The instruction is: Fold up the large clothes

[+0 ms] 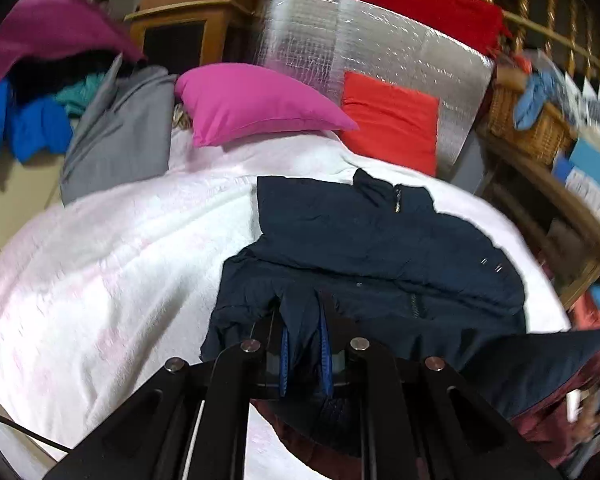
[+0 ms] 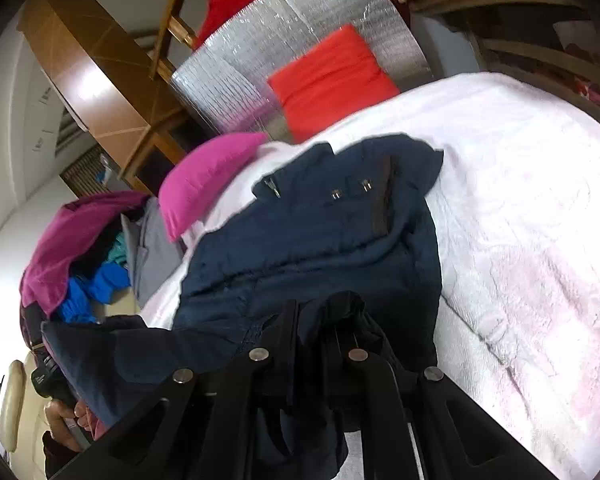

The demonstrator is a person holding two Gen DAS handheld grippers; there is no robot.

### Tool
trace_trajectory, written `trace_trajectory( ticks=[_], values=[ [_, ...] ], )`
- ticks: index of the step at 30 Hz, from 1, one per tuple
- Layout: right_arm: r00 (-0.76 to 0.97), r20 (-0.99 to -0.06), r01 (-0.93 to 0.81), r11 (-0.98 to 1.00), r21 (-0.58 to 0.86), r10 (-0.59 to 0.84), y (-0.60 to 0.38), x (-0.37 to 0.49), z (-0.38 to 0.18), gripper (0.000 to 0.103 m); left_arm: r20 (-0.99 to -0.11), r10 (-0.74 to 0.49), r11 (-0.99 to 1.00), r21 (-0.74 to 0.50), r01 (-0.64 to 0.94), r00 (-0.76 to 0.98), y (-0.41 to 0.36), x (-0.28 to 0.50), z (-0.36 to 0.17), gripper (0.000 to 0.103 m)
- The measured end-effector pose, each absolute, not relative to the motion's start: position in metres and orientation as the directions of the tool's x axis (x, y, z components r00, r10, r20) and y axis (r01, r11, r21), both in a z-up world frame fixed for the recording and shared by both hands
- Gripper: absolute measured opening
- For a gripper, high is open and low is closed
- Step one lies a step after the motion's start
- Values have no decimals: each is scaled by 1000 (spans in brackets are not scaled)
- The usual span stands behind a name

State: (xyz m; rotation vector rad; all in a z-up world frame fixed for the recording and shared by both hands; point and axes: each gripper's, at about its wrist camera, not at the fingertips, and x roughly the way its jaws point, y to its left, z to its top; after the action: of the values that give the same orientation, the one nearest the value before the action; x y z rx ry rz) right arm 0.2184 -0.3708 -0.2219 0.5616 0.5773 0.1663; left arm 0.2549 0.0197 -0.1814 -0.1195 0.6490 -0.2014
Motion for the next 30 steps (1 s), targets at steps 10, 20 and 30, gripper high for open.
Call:
trace_trajectory(
  ticks=[10, 20, 30],
  values=[
    [820, -499, 22, 857, 516, 280, -367, 227, -236, 9, -579, -204, 979, -118, 167, 789, 14, 257, -182, 14],
    [815, -513, 37, 858, 512, 271, -364, 238, -238, 9, -586, -199, 980, -113, 164, 785, 14, 263, -184, 14],
    [854, -455, 21, 859, 512, 251, -371, 263, -215, 9, -606, -246, 967, -203, 152, 756, 11, 306, -164, 14]
  ],
)
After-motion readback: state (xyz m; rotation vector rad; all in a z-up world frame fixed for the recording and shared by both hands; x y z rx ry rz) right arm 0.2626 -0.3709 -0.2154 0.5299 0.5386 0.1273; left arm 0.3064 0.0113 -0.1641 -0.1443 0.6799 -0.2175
